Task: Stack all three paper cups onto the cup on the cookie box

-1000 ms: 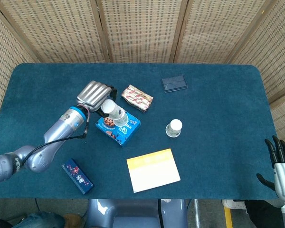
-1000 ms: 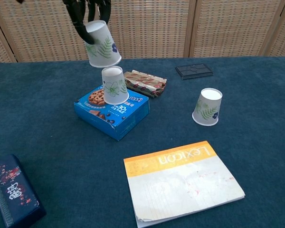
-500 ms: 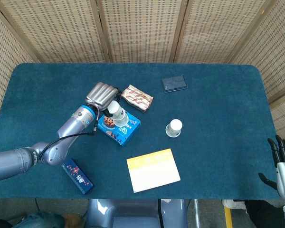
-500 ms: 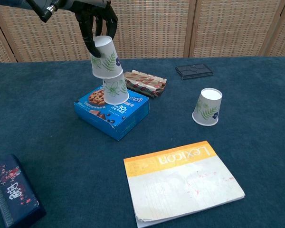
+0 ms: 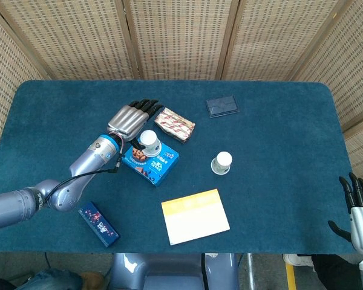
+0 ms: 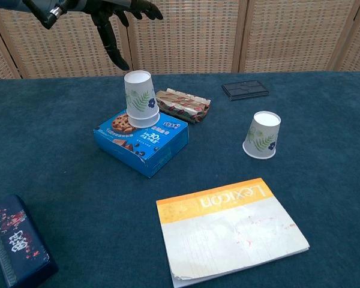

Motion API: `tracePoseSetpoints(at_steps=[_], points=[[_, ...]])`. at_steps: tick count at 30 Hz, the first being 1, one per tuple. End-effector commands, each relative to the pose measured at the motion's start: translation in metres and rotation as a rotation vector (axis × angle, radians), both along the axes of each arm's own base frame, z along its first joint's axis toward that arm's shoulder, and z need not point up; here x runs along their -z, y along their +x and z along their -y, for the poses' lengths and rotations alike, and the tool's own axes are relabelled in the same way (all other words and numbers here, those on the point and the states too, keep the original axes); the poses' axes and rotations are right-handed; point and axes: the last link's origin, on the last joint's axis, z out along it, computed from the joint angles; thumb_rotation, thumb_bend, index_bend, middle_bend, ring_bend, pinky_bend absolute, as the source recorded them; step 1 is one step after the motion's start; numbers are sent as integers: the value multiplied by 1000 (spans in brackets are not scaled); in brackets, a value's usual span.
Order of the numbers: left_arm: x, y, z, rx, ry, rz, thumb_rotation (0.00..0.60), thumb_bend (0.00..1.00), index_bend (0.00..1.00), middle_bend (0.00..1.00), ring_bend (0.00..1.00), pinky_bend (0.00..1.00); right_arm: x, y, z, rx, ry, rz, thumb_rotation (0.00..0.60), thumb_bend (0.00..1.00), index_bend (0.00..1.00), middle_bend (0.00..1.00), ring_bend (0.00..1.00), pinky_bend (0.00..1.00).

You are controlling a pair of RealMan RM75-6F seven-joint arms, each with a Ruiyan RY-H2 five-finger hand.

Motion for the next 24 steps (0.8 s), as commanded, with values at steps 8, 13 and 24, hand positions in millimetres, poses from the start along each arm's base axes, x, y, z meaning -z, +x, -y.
tracePoseSetpoints(at_steps=[8, 13, 24], points=[[-28, -39, 13, -42, 54, 66, 600, 0, 0, 0, 0, 0, 1, -4, 3, 13, 6, 5, 600, 0, 0, 0, 0, 0], [-45, -85, 39, -98, 183, 99, 600, 0, 0, 0, 0, 0, 4, -8, 22, -3, 35, 10, 600, 0, 9, 0, 0, 0], [-78, -205, 166, -362, 471, 129, 600, 0, 0, 0, 0, 0, 45, 48, 112, -236, 359, 7, 600, 0, 132, 113, 60, 55]])
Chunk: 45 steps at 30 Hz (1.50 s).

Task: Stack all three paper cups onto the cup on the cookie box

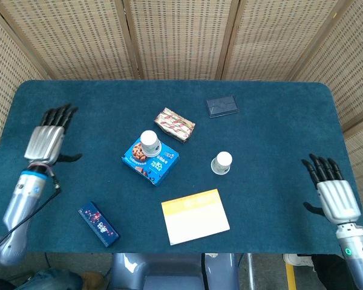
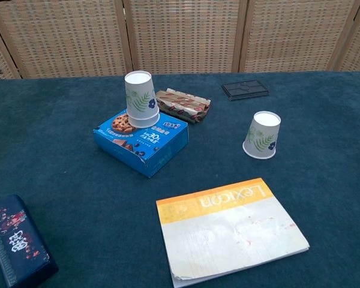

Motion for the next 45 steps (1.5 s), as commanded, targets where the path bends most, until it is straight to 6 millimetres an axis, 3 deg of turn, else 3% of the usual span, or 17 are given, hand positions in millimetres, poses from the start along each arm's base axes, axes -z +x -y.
tracePoseSetpoints(at_steps=[1, 7, 9, 12, 23, 33, 41, 42, 43, 45], points=[[-6, -44, 66, -114, 62, -13, 600, 0, 0, 0, 0, 0, 22, 29, 32, -87, 135, 8, 600, 0, 141, 126, 74, 69], [-3, -62, 86, -131, 44, -42, 600, 0, 0, 0, 0, 0, 57, 55, 65, -121, 273, 12, 600, 68, 215, 222, 169, 171], [-2, -67, 89, -121, 40, -54, 600, 0, 0, 0, 0, 0, 79, 72, 90, -123, 325, 25, 600, 107, 225, 238, 185, 188], [-3, -70, 87, -111, 41, -56, 600, 0, 0, 0, 0, 0, 95, 83, 112, -105, 342, 18, 600, 137, 236, 247, 194, 203], [-8, -75, 80, -130, 37, -42, 600, 0, 0, 0, 0, 0, 130, 111, 153, -74, 351, 1, 600, 228, 270, 304, 249, 263], [-9, -77, 77, -142, 24, -31, 600, 0, 0, 0, 0, 0, 143, 114, 162, -52, 334, -26, 600, 365, 428, 462, 414, 458], [-10, -77, 77, -144, 19, -24, 600, 0, 0, 0, 0, 0, 141, 122, 162, -67, 317, -1, 600, 436, 466, 496, 454, 490], [-10, -77, 77, -144, 18, -23, 600, 0, 0, 0, 0, 0, 137, 127, 162, -80, 311, 13, 600, 437, 466, 496, 454, 490], [-10, -78, 76, -147, 12, -18, 600, 0, 0, 0, 0, 0, 123, 148, 163, -139, 279, 51, 600, 437, 467, 496, 454, 490], [-10, -78, 75, -150, 6, -14, 600, 0, 0, 0, 0, 0, 107, 167, 162, -179, 263, 77, 600, 436, 471, 497, 456, 489]])
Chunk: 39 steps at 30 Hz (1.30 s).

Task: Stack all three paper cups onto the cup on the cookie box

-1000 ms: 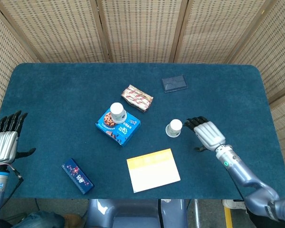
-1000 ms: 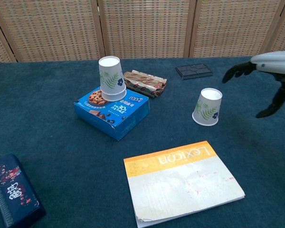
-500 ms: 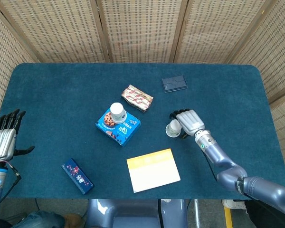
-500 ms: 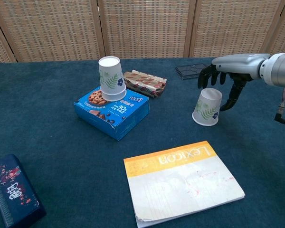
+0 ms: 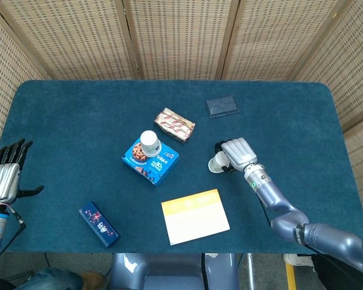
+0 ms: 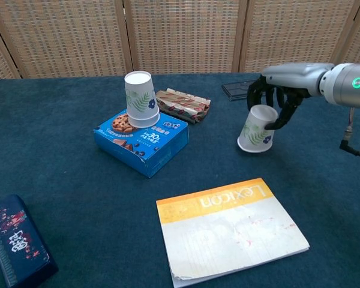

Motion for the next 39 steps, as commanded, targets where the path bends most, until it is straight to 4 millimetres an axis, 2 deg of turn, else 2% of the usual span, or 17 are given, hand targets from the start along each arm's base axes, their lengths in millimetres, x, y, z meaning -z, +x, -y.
tracePoseSetpoints(at_steps=[1, 7, 9, 12, 17, 23, 31, 39], points=[[-1, -1, -2, -5, -8, 8, 600, 0, 0, 0, 0, 0, -36, 45, 2, -89, -51, 87, 600, 436, 473, 498, 458, 489], [-4, -3, -6, -16, -4, 21, 600, 0, 0, 0, 0, 0, -74, 108, 15, -148, -98, 172, 600, 446, 476, 501, 466, 489], [-5, -3, -7, -19, -4, 27, 600, 0, 0, 0, 0, 0, -82, 133, 23, -155, -97, 203, 600, 450, 476, 501, 466, 489], [-6, -4, -8, -22, -4, 34, 600, 0, 0, 0, 0, 0, -81, 154, 30, -142, -60, 190, 600, 452, 476, 500, 466, 487], [-8, -5, -9, -27, -1, 35, 600, 0, 0, 0, 0, 0, -71, 174, 36, -140, -42, 149, 600, 459, 478, 502, 466, 485], [-9, -5, -9, -27, -5, 37, 600, 0, 0, 0, 0, 0, -47, 200, 40, -139, -27, 129, 600, 466, 478, 502, 466, 485], [-10, -6, -11, -33, -5, 43, 600, 0, 0, 0, 0, 0, -25, 216, 43, -104, -16, 99, 600, 485, 479, 502, 466, 485], [-11, -6, -11, -30, -9, 48, 600, 0, 0, 0, 0, 0, -13, 231, 40, -92, -6, 86, 600, 486, 478, 502, 466, 486]])
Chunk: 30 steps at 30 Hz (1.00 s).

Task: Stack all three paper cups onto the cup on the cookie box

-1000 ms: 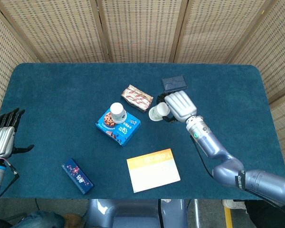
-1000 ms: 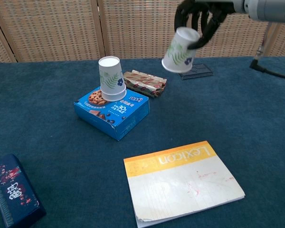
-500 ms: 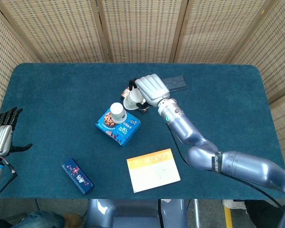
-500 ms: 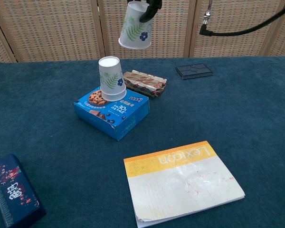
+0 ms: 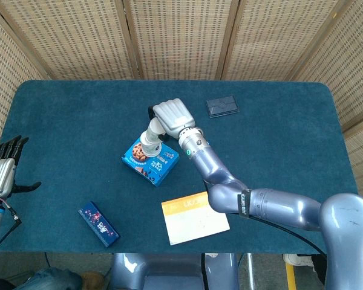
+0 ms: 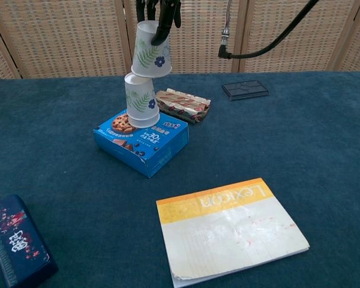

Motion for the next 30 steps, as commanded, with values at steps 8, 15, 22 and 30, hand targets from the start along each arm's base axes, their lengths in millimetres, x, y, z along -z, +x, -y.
tracePoseSetpoints(at_steps=[8, 15, 22, 30], points=[[-1, 0, 0, 3, -7, 7, 600, 0, 0, 0, 0, 0, 9, 9, -2, 6, -12, -32, 600, 480, 475, 496, 465, 482], [-1, 1, 1, 8, -6, 13, 600, 0, 0, 0, 0, 0, 13, 13, -7, 18, 63, -28, 600, 0, 35, 45, 53, 55], [-1, 1, 1, 7, -10, 17, 600, 0, 0, 0, 0, 0, 5, 11, -8, -8, 38, -11, 600, 0, 0, 0, 0, 0], [-1, 2, 2, 11, -11, 19, 600, 0, 0, 0, 0, 0, -6, -14, -9, -60, -42, -13, 600, 0, 111, 0, 0, 0]])
